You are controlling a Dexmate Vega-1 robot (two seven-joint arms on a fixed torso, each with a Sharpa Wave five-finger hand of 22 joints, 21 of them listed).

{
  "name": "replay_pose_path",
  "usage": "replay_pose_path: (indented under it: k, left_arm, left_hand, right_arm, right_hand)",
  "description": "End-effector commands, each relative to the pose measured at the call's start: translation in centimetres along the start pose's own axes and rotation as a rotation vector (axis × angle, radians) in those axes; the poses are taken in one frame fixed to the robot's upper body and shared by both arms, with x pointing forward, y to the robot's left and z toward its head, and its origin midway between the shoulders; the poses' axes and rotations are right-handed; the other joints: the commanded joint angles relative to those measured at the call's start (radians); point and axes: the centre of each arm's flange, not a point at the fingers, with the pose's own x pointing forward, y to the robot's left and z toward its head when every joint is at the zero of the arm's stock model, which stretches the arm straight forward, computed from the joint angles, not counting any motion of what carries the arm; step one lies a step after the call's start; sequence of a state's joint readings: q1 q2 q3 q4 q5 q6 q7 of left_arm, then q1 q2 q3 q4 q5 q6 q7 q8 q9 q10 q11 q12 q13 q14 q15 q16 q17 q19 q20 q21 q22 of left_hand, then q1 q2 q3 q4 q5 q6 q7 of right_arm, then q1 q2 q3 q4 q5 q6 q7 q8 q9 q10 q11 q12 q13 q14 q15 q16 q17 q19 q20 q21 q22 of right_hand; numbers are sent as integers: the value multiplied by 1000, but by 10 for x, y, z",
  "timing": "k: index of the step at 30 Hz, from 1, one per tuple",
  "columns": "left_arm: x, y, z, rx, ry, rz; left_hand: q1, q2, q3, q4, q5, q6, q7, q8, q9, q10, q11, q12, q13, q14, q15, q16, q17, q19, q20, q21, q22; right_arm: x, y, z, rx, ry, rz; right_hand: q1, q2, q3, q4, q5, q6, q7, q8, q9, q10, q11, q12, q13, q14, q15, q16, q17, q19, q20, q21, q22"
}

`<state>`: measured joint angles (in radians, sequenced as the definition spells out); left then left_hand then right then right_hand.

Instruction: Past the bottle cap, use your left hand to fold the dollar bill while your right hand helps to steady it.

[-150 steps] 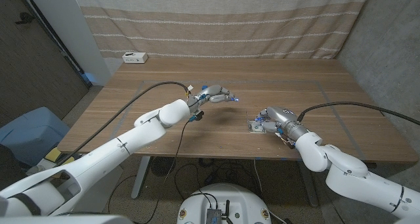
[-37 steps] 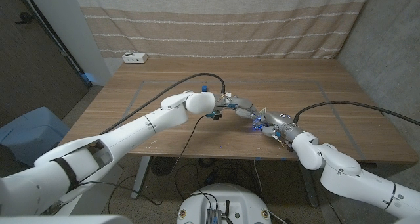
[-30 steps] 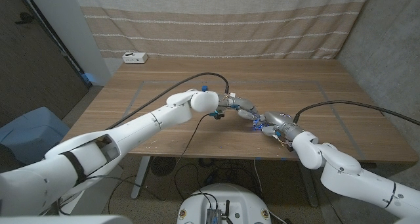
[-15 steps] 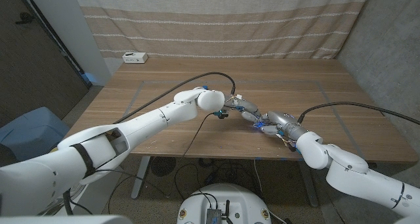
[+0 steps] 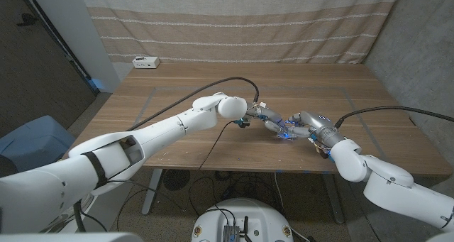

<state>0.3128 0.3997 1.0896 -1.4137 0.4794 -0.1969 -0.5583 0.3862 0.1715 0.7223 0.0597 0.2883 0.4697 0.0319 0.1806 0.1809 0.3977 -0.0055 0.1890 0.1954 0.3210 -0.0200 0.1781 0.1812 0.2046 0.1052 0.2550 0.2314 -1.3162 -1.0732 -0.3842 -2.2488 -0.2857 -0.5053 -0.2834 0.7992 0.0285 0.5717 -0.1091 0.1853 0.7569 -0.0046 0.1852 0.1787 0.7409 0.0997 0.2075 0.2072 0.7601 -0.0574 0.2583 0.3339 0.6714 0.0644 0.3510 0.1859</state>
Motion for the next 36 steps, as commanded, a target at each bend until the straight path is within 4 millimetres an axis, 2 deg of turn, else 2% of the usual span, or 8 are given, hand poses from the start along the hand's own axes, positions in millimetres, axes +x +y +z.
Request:
replay_pose_path:
  k: [1, 4, 9, 12, 18, 23, 30, 36]
  left_arm:
    - [3, 2, 1, 11, -2, -8]
    - [2, 2, 1, 13, 1, -8]
    - [0, 2, 1, 15, -5, -1]
    - [-1, 2, 1, 19, -4, 1]
    - [-2, 2, 1, 20, -5, 6]
    - [-2, 2, 1, 24, -2, 3]
    - [-2, 2, 1, 24, -6, 3]
    - [-3, 3, 1, 26, -9, 15]
  left_hand:
    - [-7, 0, 2, 8, -1, 4, 3, 1, 4, 3, 5, 5, 0, 1, -2, 4, 2, 6, 2, 7, 9]
    - [-9, 0, 2, 10, -1, 4, 4, 1, 3, 3, 7, 6, 0, 0, 0, 4, 1, 2, 4, 6, 9]
    - [-13, 0, 3, 12, -2, 3, 3, 1, 3, 3, 6, 6, 0, -1, 1, 4, 1, 0, 6, 6, 9]
    - [-15, -1, 3, 12, -3, 4, 2, 2, 3, 3, 6, 7, 0, -1, 1, 4, 0, 0, 7, 6, 9]
    - [-19, -7, 3, 10, -5, 17, 6, 7, 3, 8, 9, 10, 0, 0, 0, 4, -2, -1, 9, 7, 8]
    - [-22, -10, 3, 8, -7, 23, 6, 8, 3, 13, 10, 12, -1, 3, 2, 5, -3, -1, 10, 8, 8]
    - [-25, -12, 4, 7, -8, 23, 7, 8, 3, 14, 10, 13, -1, 3, 2, 5, -4, -1, 10, 9, 8]
    - [-28, -12, 5, 7, -9, 25, 6, 8, 3, 16, 9, 14, -1, 3, 1, 5, -4, -2, 9, 10, 8]
  right_arm:
    - [-10, -13, 0, -13, 2, -71]
    - [-6, -10, 4, -14, -17, -39]
    - [2, -2, 10, -43, -15, 30]
    - [6, 2, 12, -55, -9, 51]
    - [15, 9, 12, -76, 2, 101]
    - [18, 13, 13, -73, 6, 130]
    - [23, 20, 11, -76, 25, 182]
    - [24, 25, 8, -84, 42, 209]
  right_hand:
    - [45, 33, 51, -30, 7, 30, -15, 11, 5, 26, -34, 11, 3, 12, -23, -11, -4, -3, -7, -1, 3]
    - [66, 52, 69, -47, 4, 64, -29, 20, 5, 52, -51, 19, 3, 9, -35, -9, 2, -8, -17, -2, 3]
    - [89, 66, 72, -62, -2, 103, -42, 26, 4, 69, -69, 23, 2, -20, -47, -8, 19, -19, -29, -5, 4]
    - [85, 63, 72, -60, -5, 91, -43, 17, 4, 47, -79, 12, 1, -39, -48, -17, 19, -28, -27, -8, 4]
    - [46, 43, 60, -44, -10, 86, -44, 9, 3, 40, -65, 8, 0, -45, -41, -24, 15, -35, -22, -10, 4]
    - [72, 78, 81, -56, -5, 88, -46, 8, 4, 44, -76, 9, -1, -49, -45, -21, 22, -45, -25, -13, 4]
    - [91, 103, 84, -61, -6, 79, -55, 2, 4, 34, -98, 4, -1, -66, -46, -18, 33, -61, -30, -18, 4]
    - [66, 97, 82, -48, -9, 103, -41, 10, 4, 57, -78, 11, -2, -66, -37, -27, 22, -66, -26, -18, 4]
